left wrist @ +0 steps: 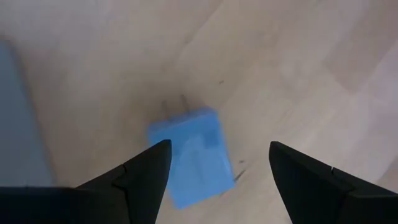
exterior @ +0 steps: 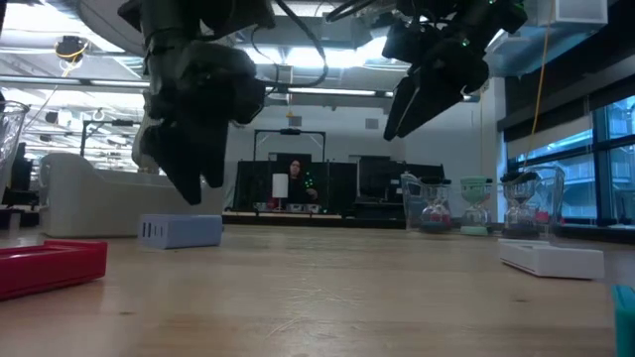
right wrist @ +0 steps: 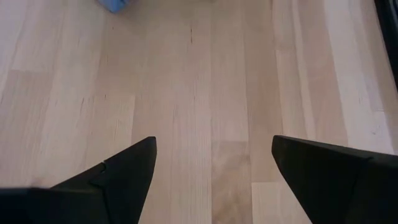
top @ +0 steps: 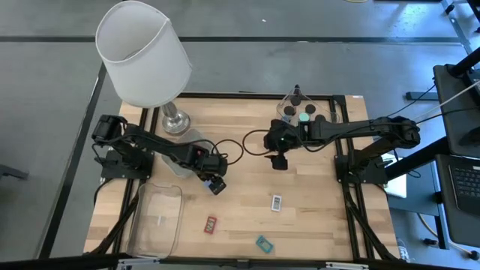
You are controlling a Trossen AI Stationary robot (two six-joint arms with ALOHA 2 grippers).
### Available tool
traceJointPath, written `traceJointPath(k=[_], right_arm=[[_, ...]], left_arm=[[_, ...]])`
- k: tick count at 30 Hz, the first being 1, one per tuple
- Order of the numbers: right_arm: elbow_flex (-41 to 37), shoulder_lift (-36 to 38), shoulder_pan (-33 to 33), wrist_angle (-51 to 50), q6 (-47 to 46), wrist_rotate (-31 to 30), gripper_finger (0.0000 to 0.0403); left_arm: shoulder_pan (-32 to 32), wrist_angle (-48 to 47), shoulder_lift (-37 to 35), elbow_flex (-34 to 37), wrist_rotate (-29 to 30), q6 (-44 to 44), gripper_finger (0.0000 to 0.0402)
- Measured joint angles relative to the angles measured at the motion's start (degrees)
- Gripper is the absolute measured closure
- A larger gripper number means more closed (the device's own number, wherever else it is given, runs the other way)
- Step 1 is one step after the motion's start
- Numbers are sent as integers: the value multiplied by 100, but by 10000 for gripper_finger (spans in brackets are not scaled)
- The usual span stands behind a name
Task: Pick & Place Office items
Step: Put the light blue charger adapter into the gray bin
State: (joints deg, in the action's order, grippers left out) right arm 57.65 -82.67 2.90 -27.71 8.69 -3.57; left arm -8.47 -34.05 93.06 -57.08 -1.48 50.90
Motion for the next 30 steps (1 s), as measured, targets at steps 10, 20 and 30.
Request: traceJointPath(k=[10,20,30], right_arm=[[0,2,0,160,352,19,81],[0,2,4,158,417,17,81],[0,4,4,196,417,17,81]], left_arm=[[0,-475,-2,-39,154,385,134],[0,-409,204,-37,77,621,134],[7,-287,546,-35,-150,397,134]])
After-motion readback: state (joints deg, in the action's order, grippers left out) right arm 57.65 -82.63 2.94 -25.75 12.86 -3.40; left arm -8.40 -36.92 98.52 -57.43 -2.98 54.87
